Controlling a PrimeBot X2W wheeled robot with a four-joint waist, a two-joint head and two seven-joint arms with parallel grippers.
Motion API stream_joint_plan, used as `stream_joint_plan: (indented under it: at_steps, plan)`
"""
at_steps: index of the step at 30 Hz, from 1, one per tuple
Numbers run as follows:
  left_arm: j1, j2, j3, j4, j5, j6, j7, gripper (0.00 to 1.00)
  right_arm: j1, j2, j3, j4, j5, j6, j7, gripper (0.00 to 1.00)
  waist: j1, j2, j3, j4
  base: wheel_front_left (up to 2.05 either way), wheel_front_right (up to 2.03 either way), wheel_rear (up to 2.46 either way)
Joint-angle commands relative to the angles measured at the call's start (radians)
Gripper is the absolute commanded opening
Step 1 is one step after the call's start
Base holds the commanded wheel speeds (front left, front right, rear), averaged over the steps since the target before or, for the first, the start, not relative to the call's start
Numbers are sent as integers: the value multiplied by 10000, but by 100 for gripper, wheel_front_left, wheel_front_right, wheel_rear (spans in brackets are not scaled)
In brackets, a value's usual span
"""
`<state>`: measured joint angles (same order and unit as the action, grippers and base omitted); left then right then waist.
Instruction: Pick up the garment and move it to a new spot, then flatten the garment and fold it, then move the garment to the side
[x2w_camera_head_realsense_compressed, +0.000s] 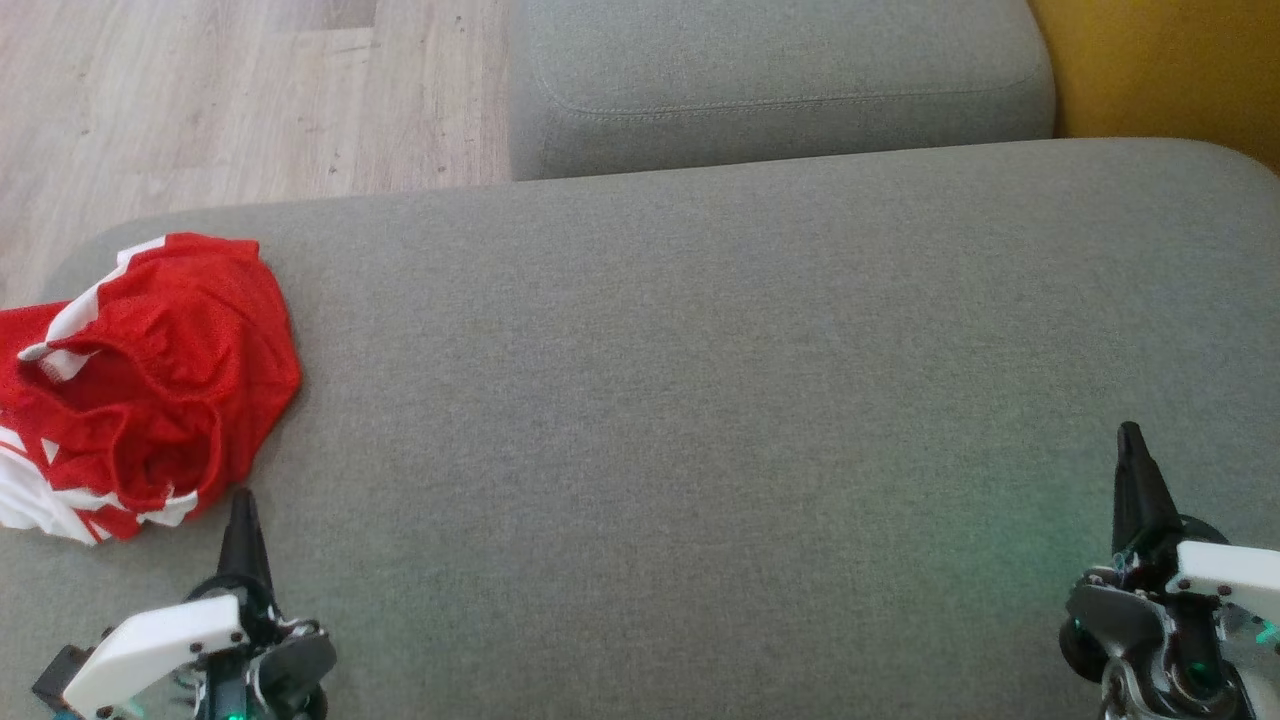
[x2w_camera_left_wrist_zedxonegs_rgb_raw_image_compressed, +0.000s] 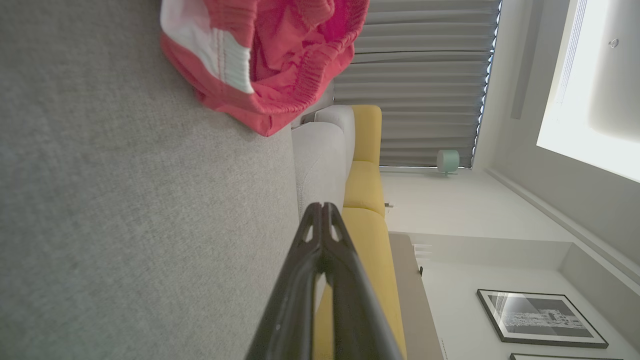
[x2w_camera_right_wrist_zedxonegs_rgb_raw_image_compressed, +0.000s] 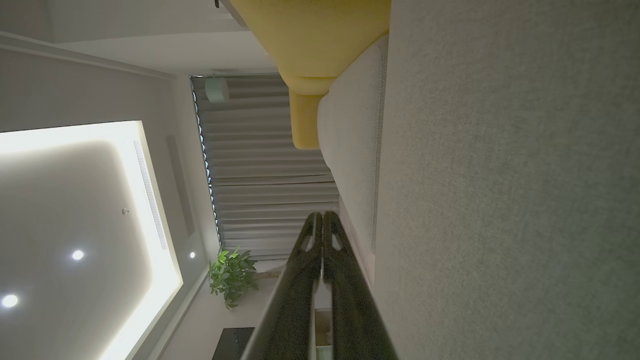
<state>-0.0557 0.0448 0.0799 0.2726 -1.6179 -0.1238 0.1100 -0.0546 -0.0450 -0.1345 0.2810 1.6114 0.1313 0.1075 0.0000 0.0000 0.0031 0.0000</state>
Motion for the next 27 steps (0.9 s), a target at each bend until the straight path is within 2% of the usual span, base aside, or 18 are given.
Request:
stream_joint_plan:
  at_steps: [1, 5, 6, 10, 15, 22, 27]
  plan:
    - [-523, 54, 336, -277, 89, -69, 30, 0, -533, -52, 211, -363, -24, -6, 54, 0, 0, 0, 0, 0, 0, 0, 0]
    - [-523, 54, 336, -277, 89, -69, 30, 0, -533, -52, 211, -363, -24, -6, 54, 0, 0, 0, 0, 0, 0, 0, 0]
    - [-1, 0, 0, 0, 1, 0, 0, 100, -1, 0, 1, -1, 0, 0, 0, 100, 0, 0, 0, 0, 0, 0, 0]
    - [214, -23, -50, 489, 10, 5, -20, 100, 238, 34, 41, 487, 2, 0, -15, 100, 0, 0, 1, 0, 0, 0, 0]
    - [170, -20, -73, 501, 234, 5, -169, 100, 192, 31, 241, 437, -105, 0, -165, 100, 0, 0, 10, 4, 0, 0, 0]
    - [153, -15, -134, 114, 1359, 161, -377, 100, 140, 26, 348, 332, -739, -1, -372, 100, 0, 0, 23, 5, 0, 0, 0]
    - [181, -12, -374, -132, 2168, 421, -524, 100, 127, 22, 430, 179, -1650, -1, -519, 100, 0, 0, 23, 9, 0, 0, 0]
